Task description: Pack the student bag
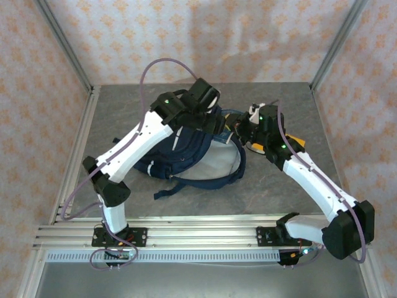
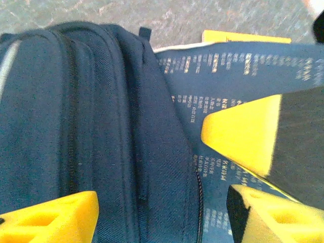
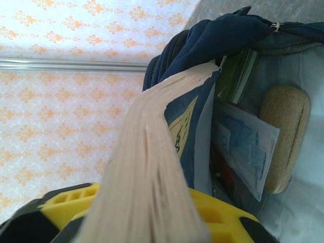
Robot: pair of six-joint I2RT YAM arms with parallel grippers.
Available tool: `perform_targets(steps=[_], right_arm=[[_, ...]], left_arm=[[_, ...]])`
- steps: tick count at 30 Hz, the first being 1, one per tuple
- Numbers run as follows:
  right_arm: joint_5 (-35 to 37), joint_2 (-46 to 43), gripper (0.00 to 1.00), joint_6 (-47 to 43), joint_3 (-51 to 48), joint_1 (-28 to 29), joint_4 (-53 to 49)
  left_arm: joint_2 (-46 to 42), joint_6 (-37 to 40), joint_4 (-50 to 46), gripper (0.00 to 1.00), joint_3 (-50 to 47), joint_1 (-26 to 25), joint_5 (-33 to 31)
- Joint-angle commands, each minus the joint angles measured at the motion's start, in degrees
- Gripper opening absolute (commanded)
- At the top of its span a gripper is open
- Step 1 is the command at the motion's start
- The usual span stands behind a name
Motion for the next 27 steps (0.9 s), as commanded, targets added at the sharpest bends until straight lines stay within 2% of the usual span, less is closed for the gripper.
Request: perform_targets(steps=[1,4,8,12,18,27], right_arm=[[-3.2,-3.46,0.0,1.77,0.76,0.05,10.78],[-3.4,-3.5,0.0,1.85,0.71,0.05,10.82],[-3.82,-3.61,0.0,1.86,0.56,0.05,10.97],[-3.49,-3.99,0.0,0.99,-0.37,0.06,10.09],[2.25,-6.84,0.0,-9.21,-0.2,-0.01,-5.83],[0.09,-7.31,0.0,-15.24,-4.91,-0.03,-7.96]], left_arm=[[1.34,1.12,-2.8,0.68,1.5,-0.38,-3.26],[2.76,0.39,-3.51,0.59,1.62,-0.46,-6.21],[3.42,0.69,-3.97,0.25,2.53,-0.46,-11.06],[3.45,1.54,-3.66,0.0,3.11,-0.38,-11.02],[-1.04,1.82,-2.22,0.0,3.25,1.29,-12.42],[-11.02,1.65,-0.76,0.0,-0.04,7.08,-11.57]])
